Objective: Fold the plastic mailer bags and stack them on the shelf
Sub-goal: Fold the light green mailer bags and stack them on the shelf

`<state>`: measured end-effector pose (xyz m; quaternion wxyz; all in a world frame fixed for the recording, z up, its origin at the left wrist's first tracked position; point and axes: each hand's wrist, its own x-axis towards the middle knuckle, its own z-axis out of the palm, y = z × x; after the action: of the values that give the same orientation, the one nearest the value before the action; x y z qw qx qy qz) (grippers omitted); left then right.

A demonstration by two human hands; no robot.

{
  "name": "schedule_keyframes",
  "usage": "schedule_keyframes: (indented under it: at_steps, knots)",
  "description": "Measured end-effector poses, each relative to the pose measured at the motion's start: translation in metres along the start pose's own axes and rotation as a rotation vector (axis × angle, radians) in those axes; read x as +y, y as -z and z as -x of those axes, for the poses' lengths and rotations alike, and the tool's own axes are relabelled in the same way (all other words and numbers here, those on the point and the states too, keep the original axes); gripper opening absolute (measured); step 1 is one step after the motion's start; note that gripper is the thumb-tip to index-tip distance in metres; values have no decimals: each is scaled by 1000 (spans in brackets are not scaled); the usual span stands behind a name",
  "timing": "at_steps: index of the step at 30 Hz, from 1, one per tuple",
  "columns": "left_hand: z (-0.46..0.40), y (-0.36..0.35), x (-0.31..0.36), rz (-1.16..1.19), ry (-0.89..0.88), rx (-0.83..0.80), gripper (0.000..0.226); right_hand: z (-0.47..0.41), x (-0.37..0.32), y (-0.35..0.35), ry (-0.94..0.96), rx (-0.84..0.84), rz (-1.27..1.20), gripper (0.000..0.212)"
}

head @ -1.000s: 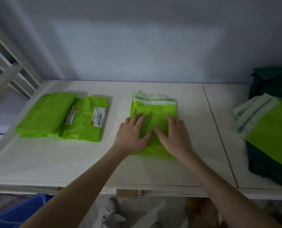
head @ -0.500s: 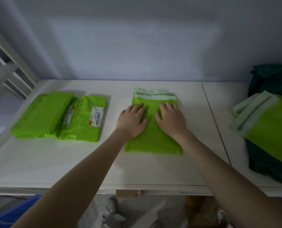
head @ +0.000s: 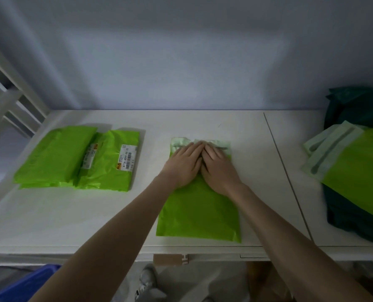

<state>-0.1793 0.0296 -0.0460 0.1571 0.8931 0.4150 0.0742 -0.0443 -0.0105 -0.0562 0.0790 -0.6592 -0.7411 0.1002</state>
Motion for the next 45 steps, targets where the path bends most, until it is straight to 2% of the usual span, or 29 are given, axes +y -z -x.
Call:
schedule_keyframes:
  at_steps: [3, 7, 10, 12, 16, 26, 29, 32, 35, 37, 40, 42, 45]
  knots:
    - [5, -12, -5, 4, 4, 19, 54, 0, 2, -1, -5, -12, 20, 83]
    - [7, -14, -4, -39, 43, 17, 51, 4, 4, -2, -89, -20, 18, 64]
    - [7, -13, -2, -51, 100, 16, 53, 9, 9, 0, -230, -21, 48, 76]
    - [8, -14, -3, -66, 162, 19, 57, 10, 9, 0, -256, -33, 111, 79]
    - [8, -14, -9, -76, 332, 44, 78, 9, 6, -1, -282, -5, 101, 82]
    - [7, -13, -6, -70, 374, 98, 89, 11, 4, 2, -394, -5, 74, 91]
    - [12, -10, -4, -54, 390, 147, 84, 14, 7, 8, -337, 17, -43, 85]
    - [23, -1, -5, 71, 395, 265, 70, 25, 11, 23, -305, 157, -202, 74]
    - [36, 13, -8, 145, 429, 299, 62, 38, 15, 35, -341, 274, -166, 60]
    - [45, 20, -10, 172, 471, 244, 63, 46, 17, 39, -402, 217, -194, 55]
    - [55, 26, -13, 235, 543, 147, 60, 57, 21, 44, -530, 36, -280, 59]
    - [57, 27, -16, 299, 606, 107, 50, 59, 22, 46, -585, -64, -284, 58]
    - [56, 26, -15, 488, 673, 150, 30, 55, 19, 46, -639, -127, -387, 51]
